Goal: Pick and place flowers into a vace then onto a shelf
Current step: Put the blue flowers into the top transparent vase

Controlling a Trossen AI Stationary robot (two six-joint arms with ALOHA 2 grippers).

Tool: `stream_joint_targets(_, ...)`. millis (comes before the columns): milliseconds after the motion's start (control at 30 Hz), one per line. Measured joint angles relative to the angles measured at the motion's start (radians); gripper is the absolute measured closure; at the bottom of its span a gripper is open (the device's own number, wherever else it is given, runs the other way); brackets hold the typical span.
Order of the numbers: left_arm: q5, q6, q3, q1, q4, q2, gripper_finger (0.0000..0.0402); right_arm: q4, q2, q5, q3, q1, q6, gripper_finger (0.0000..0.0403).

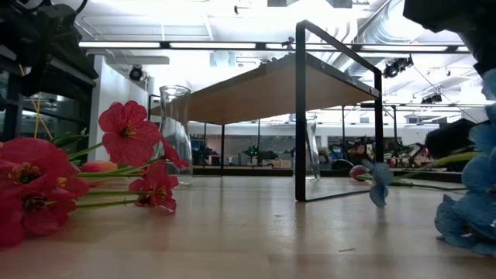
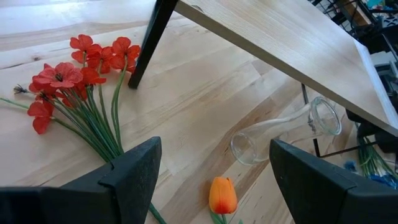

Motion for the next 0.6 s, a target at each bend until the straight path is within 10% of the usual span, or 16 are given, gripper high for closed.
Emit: stream_joint_targets(600, 0.004, 0.000, 0.000, 0.000, 0.000, 0.000, 0.0069, -0.193, -0.030, 0.074, 0.220, -0.053, -0.154, 0.0403)
